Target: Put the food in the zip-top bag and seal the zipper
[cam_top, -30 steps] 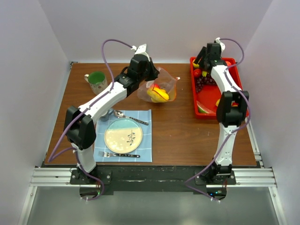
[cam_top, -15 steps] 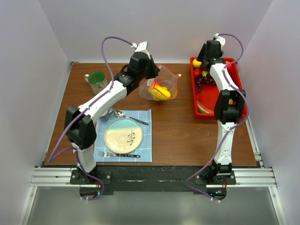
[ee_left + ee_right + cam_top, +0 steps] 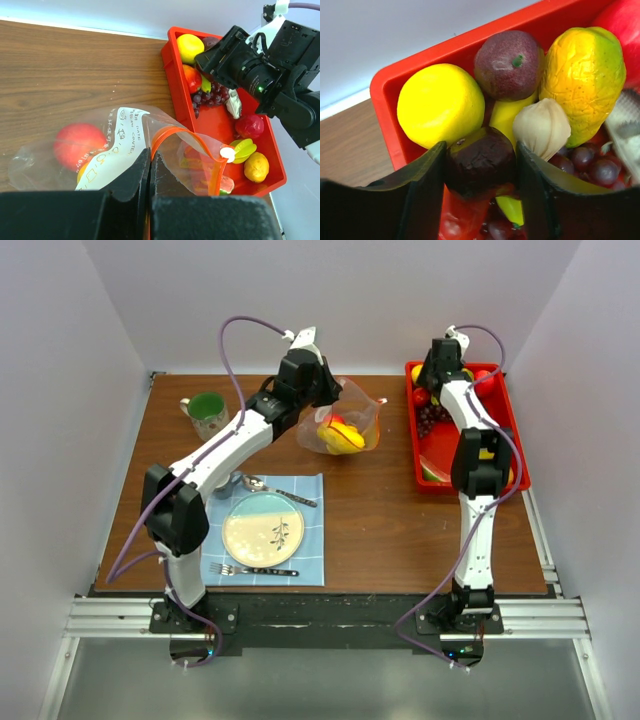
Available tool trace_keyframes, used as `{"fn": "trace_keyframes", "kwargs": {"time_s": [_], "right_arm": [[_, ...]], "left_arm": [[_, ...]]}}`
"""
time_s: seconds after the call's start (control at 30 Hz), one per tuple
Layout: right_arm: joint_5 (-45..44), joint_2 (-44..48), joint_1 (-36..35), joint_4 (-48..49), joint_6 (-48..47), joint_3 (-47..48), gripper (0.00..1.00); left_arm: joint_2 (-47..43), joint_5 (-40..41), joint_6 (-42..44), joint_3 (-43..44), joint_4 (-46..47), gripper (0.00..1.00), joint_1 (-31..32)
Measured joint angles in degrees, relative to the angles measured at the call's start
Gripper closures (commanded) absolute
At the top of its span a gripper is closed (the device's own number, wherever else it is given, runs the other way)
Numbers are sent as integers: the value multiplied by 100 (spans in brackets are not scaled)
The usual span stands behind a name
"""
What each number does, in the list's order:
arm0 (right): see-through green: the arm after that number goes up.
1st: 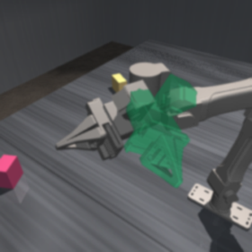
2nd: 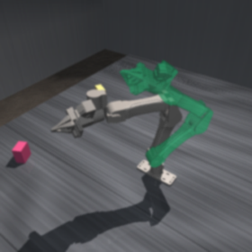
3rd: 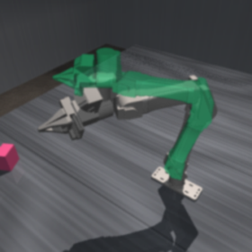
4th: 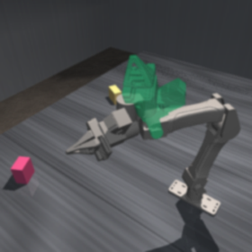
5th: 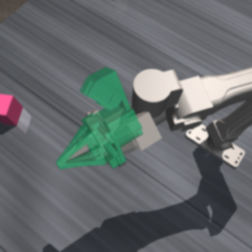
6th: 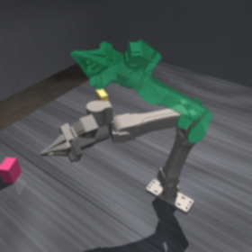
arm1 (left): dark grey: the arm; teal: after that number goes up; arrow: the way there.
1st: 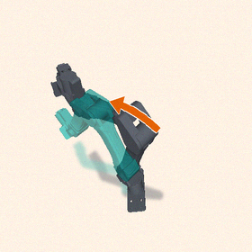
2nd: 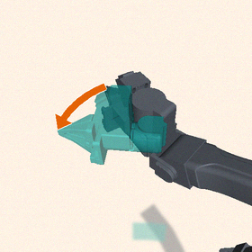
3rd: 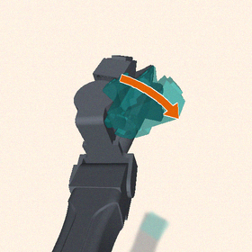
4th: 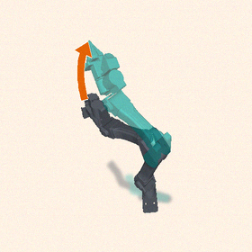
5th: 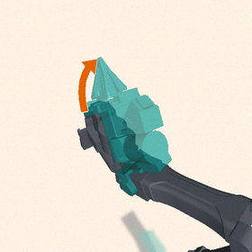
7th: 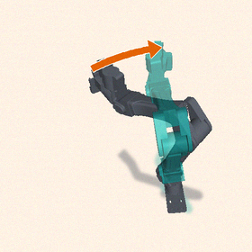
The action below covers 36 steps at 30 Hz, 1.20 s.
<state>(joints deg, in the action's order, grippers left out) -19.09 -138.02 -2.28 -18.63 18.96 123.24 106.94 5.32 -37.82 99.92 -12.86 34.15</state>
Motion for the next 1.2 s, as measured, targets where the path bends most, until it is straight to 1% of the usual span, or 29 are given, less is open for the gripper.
{"fn": "trace_keyframes", "kwargs": {"time_s": [0.03, 0.13, 0.33, 0.5, 0.63, 0.73, 0.83, 0.97, 1.03, 1.1, 1.13, 1.17, 1.2], "right_arm": [[-20, 20, 0, 15, 24, -35, 73], [-125, 157, 0, 37, 103, -238, 79], [-299, 881, 0, -212, 273, -789, 82], [-260, 1993, 0, -520, 507, -1196, 84], [74, 3228, -70, -614, 737, -1926, 83], [197, 4089, -350, -715, 828, -2468, 83], [409, 4854, -938, -750, 929, -3053, 83], [643, 5416, -1740, -765, 1069, -3585, 82], [671, 5510, -2164, -789, 1126, -3727, 78], [671, 5451, -2444, -793, 1158, -3748, 71], [673, 5381, -2538, -793, 1169, -3738, 66], [686, 5281, -2601, -798, 1174, -3718, 57], [686, 5156, -2625, -800, 1178, -3692, 50]], "left_arm": [[0, 0, 0, 0, -9, 100, 0], [0, 2, 4, 0, -11, 100, 0], [0, 0, 7, 0, -11, 100, 0], [0, -4, 4, 0, -9, 100, 0], [2, 0, -4, 0, -9, 100, 0], [44, 2, -22, 9, -11, 100, 0], [155, -2, -74, 42, -11, 100, 0], [264, -22, -188, 59, -9, 100, 0], [282, -26, -219, 59, -7, 100, 0], [286, -26, -238, 59, -7, 100, 4], [286, -28, -256, 59, -4, 100, 7], [286, -24, -269, 59, -4, 100, 17], [286, -22, -289, 59, -4, 100, 31]]}}
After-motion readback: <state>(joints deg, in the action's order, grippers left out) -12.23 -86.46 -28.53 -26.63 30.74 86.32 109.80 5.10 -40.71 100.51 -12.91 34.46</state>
